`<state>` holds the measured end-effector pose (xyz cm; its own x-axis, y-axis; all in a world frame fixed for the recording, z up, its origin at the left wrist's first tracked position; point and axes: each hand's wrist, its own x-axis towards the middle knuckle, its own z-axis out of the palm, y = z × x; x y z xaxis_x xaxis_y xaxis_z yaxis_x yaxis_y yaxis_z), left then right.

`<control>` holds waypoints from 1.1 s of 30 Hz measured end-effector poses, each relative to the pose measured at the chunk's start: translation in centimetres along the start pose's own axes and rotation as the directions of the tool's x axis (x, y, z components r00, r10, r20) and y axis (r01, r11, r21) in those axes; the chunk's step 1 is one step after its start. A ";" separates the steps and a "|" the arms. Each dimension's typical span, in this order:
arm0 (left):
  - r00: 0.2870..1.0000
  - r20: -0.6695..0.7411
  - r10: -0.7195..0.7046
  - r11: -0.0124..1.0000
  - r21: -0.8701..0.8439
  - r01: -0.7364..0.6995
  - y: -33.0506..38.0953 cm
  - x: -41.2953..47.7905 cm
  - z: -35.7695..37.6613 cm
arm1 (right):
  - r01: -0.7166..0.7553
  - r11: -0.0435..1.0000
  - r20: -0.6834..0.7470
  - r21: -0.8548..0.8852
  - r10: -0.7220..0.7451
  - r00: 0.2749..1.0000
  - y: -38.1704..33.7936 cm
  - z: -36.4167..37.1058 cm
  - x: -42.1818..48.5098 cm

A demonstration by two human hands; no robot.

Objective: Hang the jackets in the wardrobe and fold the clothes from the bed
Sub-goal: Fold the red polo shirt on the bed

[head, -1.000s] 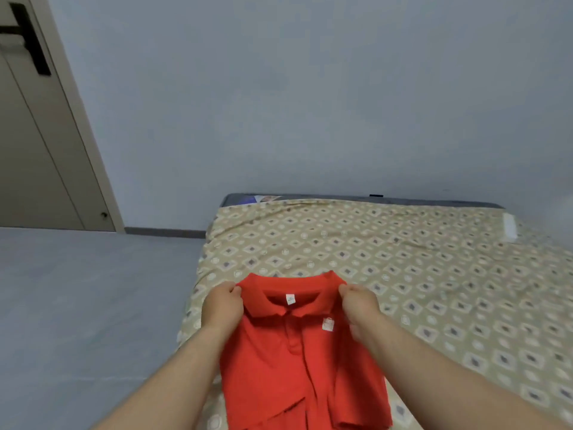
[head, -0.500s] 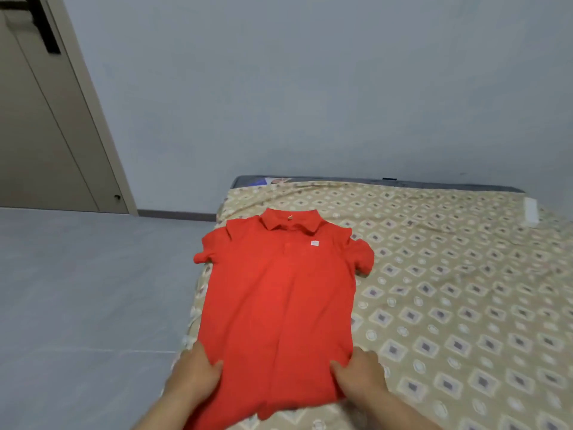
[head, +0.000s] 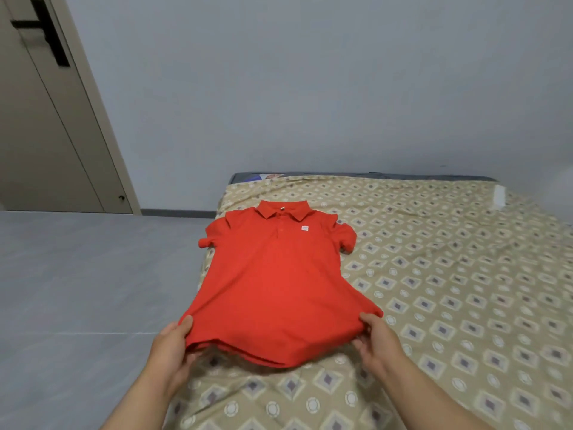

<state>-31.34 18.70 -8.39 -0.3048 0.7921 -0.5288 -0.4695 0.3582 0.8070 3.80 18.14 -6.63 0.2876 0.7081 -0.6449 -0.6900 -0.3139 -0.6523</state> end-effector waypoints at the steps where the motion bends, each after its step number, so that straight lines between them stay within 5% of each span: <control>1: 0.998 -0.017 -0.066 0.993 -0.098 0.064 0.4 -0.6 0.2 | 0.005 0.999 0.013 0.051 -0.005 1.000 -0.8 -0.4 -0.5; 6: 0.963 -0.071 -0.262 0.962 -0.097 0.254 0.5 -3.4 -1.5 | -0.030 0.999 -0.054 -0.034 0.029 0.998 -2.1 -3.7 -1.6; 13: 0.927 -0.313 -0.205 0.947 0.176 0.269 -5.7 -5.3 -6.7 | -0.230 0.909 -0.294 -0.348 0.127 0.947 1.6 -9.8 -3.4; 17: 0.932 -0.306 -0.193 0.933 0.237 0.271 -6.8 -7.0 -6.9 | -0.159 0.921 -0.242 -0.354 0.074 0.967 2.3 -11.1 -4.9; 24: 0.990 -0.123 0.075 0.997 0.027 -0.072 -0.7 -9.6 -5.0 | 0.109 0.892 -0.096 -0.439 -0.167 0.981 -2.1 -9.0 -7.3; 28: 0.989 0.060 0.134 0.970 -0.213 -0.118 3.2 -11.7 -3.7 | 0.301 0.868 0.049 -0.394 -0.307 0.950 -5.7 -7.0 -10.0; 31: 0.963 0.129 0.236 0.972 -0.028 -0.234 4.8 -12.5 -3.4 | 0.300 0.933 0.234 -0.198 -0.253 0.939 -7.6 -5.8 -11.7; 33: 0.925 0.101 0.366 0.910 0.172 -0.379 5.6 -13.1 -3.3 | 0.378 0.888 0.286 -0.260 -0.303 0.909 -8.6 -5.1 -12.4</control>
<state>-32.67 8.69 2.18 -0.3704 0.9137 -0.1674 -0.1695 0.1107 0.9793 9.58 8.81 4.97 0.2810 0.9196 -0.2745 -0.3313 -0.1755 -0.9271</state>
